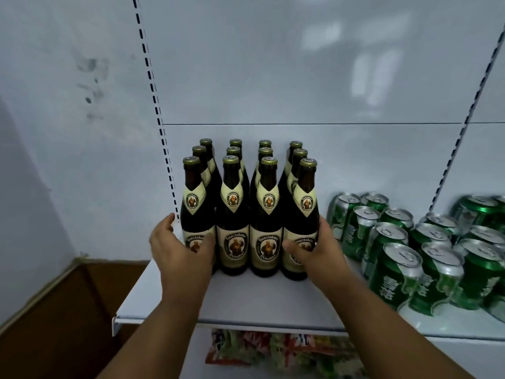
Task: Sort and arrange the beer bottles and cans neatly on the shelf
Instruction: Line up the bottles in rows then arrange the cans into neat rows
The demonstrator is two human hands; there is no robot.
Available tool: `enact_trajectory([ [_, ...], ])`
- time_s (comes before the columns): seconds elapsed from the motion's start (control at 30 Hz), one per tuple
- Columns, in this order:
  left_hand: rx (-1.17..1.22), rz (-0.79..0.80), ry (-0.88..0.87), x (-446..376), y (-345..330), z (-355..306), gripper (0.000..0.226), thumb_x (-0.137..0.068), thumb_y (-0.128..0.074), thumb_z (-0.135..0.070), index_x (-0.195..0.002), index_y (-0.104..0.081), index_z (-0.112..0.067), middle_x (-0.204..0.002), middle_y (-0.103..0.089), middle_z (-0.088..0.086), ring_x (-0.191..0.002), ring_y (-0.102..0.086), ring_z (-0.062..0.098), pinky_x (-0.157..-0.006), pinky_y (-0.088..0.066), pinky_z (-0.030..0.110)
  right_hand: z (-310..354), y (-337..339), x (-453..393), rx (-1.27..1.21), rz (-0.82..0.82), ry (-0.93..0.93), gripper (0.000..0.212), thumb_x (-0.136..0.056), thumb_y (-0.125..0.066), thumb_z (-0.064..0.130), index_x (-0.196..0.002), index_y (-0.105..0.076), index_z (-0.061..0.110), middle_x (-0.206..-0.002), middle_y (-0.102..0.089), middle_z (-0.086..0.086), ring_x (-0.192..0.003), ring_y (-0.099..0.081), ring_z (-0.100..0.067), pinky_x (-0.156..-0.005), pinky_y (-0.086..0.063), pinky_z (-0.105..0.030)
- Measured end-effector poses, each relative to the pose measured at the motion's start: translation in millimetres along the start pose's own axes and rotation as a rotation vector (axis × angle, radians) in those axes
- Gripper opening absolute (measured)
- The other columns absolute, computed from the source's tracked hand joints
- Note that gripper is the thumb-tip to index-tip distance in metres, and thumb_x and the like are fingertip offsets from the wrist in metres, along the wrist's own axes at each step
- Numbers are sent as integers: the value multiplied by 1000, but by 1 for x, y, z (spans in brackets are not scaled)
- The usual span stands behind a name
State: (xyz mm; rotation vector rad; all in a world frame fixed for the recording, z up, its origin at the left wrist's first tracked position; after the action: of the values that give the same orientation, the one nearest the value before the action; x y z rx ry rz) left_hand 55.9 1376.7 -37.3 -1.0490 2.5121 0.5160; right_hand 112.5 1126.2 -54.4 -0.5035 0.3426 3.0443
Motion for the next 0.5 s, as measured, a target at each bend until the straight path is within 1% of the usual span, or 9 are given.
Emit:
enact_trajectory([
  [0.03,46,75,70,-6,-2,8,69,-84,-74,-22,-143,-38,-25,-140,-41,2,-130,-43,18,-107,-43,43,-3,-3,-1,14,0,-3,60,-79,-81,22,-125,-48,41,-117,-65,20,-107,-62,4,-92,-55,-35],
  [0.07,98,148,74,-11,-6,14,62,-86,-73,-21,-138,-42,-35,-137,-47,-2,-126,-49,13,-102,-48,40,-6,-4,-3,29,-4,-3,62,-80,-80,23,-130,-47,36,-120,-64,17,-110,-61,1,-95,-54,-39],
  [0.1,148,204,47,-12,-9,17,54,-88,-71,-19,-127,-45,-46,-127,-55,-9,-117,-55,4,-94,-51,32,-6,-6,-5,33,-2,4,64,-80,-80,25,-134,-45,32,-123,-64,14,-113,-61,-2,-96,-53,-40],
  [0.13,166,239,12,-13,-10,19,51,-90,-68,-16,-117,-45,-53,-118,-59,-18,-109,-58,-5,-87,-51,24,-7,-6,-7,24,5,10,66,-81,-79,24,-136,-45,29,-125,-64,13,-115,-60,-4,-97,-53,-40],
  [0.17,167,261,-15,-14,-12,21,51,-91,-66,-15,-113,-44,-55,-113,-59,-25,-104,-57,-11,-83,-47,17,-8,-7,-7,8,19,10,66,-82,-79,23,-138,-44,28,-126,-63,12,-117,-60,-4,-97,-52,-38],
  [0.23,158,285,-37,-16,-13,27,53,-92,-64,-15,-119,-40,-55,-113,-56,-31,-105,-54,-16,-82,-42,13,-10,-8,-7,-21,40,5,68,-84,-77,23,-141,-41,27,-129,-62,12,-119,-59,-3,-96,-52,-32],
  [0.33,182,326,-54,-21,-15,35,54,-94,-62,-17,-131,-37,-47,-119,-52,-32,-109,-51,-17,-87,-41,12,-12,-10,-5,-113,50,-33,62,-87,-73,15,-138,-41,29,-125,-64,12,-113,-61,1,-81,-53,-16],
  [0.43,210,367,-84,-26,-16,42,54,-94,-61,-17,-135,-38,-45,-124,-53,-31,-116,-50,-15,-90,-41,14,-14,-11,-4,-204,68,-82,59,-89,-69,9,-137,-43,30,-121,-68,10,-110,-65,-4,-74,-55,-18],
  [0.5,193,354,-105,-28,-18,47,54,-94,-61,-18,-137,-39,-40,-126,-54,-22,-119,-50,-6,-95,-42,21,-14,-11,-3,-211,65,-96,60,-89,-69,10,-138,-42,33,-121,-68,11,-110,-65,-5,-77,-55,-23],
])
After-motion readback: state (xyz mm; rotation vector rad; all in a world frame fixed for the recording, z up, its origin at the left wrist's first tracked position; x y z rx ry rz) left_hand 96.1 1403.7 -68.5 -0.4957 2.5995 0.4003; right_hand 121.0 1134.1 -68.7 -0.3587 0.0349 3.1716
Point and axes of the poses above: each hand's wrist, its own x-axis away from the middle knuckle, its own y-axis out of the back of the hand, z = x × y, the point moved 3 cm from there along -x, towards the middle knuckle
